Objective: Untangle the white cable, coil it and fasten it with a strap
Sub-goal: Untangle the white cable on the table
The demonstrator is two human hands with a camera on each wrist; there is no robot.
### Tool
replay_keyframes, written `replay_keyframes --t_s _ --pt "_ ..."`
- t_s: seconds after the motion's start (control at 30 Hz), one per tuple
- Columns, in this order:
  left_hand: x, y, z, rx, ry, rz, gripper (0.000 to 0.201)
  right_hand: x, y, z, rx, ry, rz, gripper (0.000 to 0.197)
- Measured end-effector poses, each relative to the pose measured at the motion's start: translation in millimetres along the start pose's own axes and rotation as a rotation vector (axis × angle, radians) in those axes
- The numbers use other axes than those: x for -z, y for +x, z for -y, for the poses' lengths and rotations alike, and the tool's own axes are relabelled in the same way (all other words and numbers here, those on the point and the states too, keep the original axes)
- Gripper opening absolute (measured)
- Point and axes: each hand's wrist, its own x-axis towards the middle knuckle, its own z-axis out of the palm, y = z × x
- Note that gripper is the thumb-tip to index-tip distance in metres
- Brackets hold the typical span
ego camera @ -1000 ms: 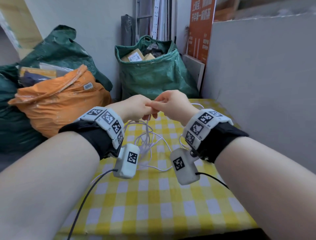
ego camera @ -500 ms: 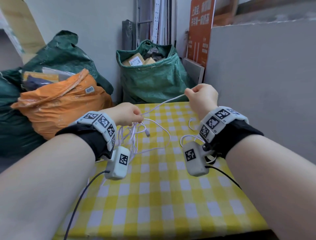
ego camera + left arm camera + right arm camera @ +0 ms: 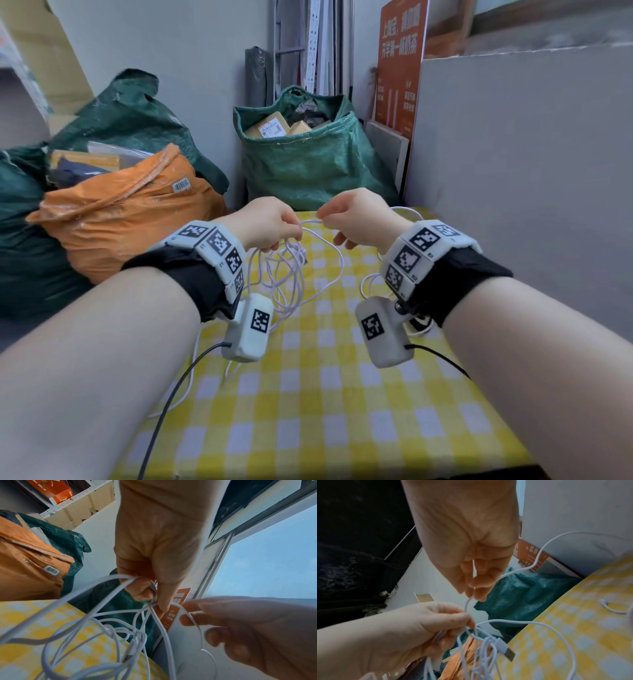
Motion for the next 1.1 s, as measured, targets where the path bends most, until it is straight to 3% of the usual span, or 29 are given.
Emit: replay_keyframes --t_s 0.1,0.3,0.43,0.53,0.63,0.8,0.93,1.0,1.1 --pt "-1 0 -7 -0.04 0.042 -0.004 0.017 -7 1 4 0.053 -0.179 0.053 0.021" --pt "3 -1 14 -0.007 0.253 -0.043 0.027 9 9 -19 -0.055 -0.003 -0.357 0.035" --pt "2 -4 25 0.027 0.27 -0.001 0.023 18 14 -33 -0.151 -0.014 -0.434 0.03" --pt "-3 -2 25 0.034 0.328 0.063 0.023 17 14 -37 -0.226 -0.049 -0.422 0.026" --pt "-6 1 26 0.057 0.32 -0.025 0.019 18 8 -38 -0.262 -0.17 -0.353 0.024" --pt "-6 2 8 -0.07 0.178 -0.044 0.01 -3 4 -26 0.051 -0.188 -0.192 0.034" --pt "-10 2 -9 -0.161 0.107 -0.074 0.008 -19 4 -15 0.155 -0.093 -0.012 0.031" --pt "-11 1 -12 -0.159 0.092 -0.063 0.007 -19 5 -16 0.181 -0.117 -0.04 0.018" --pt "-10 0 -12 -0.15 0.14 -0.033 0.004 -15 8 -23 0.194 -0.109 -0.161 0.018"
